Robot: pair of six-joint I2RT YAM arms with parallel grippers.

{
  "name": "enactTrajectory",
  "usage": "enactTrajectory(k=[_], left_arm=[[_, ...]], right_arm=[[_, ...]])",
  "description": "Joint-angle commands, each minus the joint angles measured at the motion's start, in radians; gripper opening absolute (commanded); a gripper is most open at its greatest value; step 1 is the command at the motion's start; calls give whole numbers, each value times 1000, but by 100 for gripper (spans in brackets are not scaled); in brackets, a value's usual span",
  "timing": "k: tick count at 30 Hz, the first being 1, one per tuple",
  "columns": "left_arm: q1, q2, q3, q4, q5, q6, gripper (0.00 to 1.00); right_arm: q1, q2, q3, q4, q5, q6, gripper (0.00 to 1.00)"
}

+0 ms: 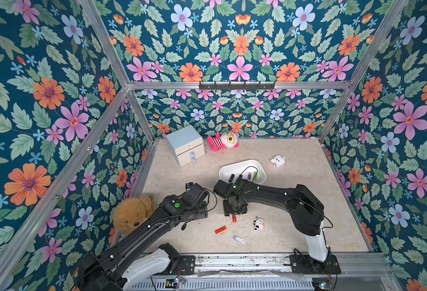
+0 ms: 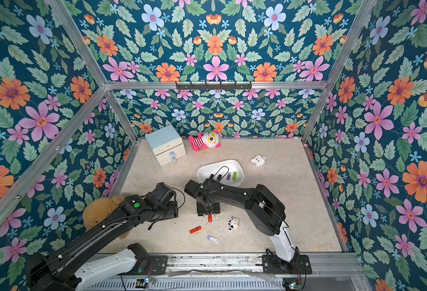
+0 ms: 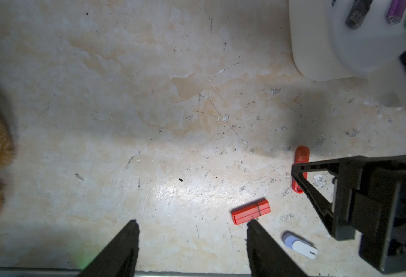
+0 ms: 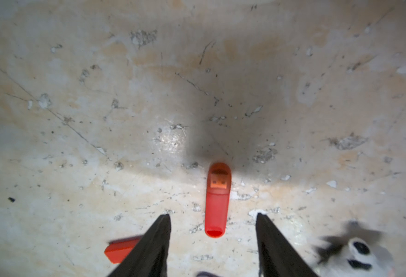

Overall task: Put the usb flash drive into the storage box
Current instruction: Pick up the USB flash from the center of the board.

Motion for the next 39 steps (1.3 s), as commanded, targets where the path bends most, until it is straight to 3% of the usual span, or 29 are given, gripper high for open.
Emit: enactTrajectory(k=[1,28,39], left_arm=[[-2,1,3,0,-2,2,74],[-11,-8,-41,17,9,1,74],[-19,-23,-70,29,22,-14,73]], right_arm=[[5,9,-11,10,-11,25,58],[17,46,-36,23,-27,52,32],[18,46,-40,30,-38,51,12]])
